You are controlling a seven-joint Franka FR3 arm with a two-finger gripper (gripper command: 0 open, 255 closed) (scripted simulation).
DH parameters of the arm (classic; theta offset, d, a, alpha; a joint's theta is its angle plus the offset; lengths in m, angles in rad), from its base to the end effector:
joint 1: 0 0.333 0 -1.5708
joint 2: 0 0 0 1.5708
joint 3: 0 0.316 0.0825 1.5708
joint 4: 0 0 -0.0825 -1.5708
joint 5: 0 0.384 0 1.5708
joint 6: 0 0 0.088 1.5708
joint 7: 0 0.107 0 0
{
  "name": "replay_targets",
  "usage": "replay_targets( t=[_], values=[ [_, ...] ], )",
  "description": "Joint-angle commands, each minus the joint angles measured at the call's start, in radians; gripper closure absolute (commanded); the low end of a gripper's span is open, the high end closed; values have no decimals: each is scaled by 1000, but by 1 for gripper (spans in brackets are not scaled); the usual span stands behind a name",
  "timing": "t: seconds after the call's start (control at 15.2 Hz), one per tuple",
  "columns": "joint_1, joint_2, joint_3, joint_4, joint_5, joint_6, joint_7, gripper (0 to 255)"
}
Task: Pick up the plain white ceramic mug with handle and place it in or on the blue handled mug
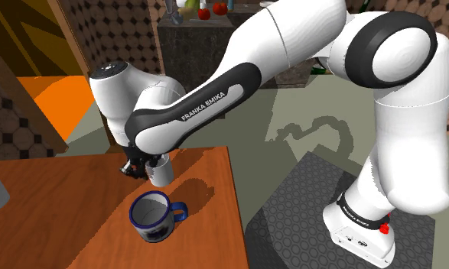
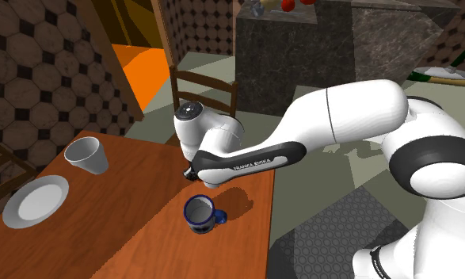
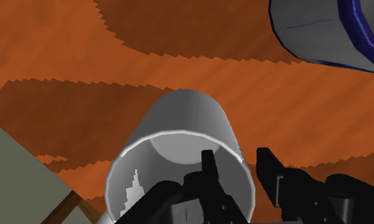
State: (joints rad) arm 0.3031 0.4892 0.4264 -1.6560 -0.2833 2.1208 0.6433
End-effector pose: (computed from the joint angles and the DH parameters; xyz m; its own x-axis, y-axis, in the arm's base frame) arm 0.5328 0.4141 0.3489 0.9816 0.1846 0.0487 0.1836 -0.9827 0.0248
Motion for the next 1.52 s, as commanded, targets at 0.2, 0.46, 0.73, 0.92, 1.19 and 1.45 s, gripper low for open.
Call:
replay_targets(
  t=[0.2,0.46,0.73,0.92,1.19,1.45],
  values=[
    [0,0,0,0,0,0,0,255],
    [0,0,0,0,0,0,0,255],
    [-3,-22,7,23,13,-43,-10,255],
    [-5,-37,12,42,22,-75,-17,255],
    [-6,-54,17,72,33,-120,-25,255],
    [-6,-68,21,107,42,-167,-33,255]
  ],
)
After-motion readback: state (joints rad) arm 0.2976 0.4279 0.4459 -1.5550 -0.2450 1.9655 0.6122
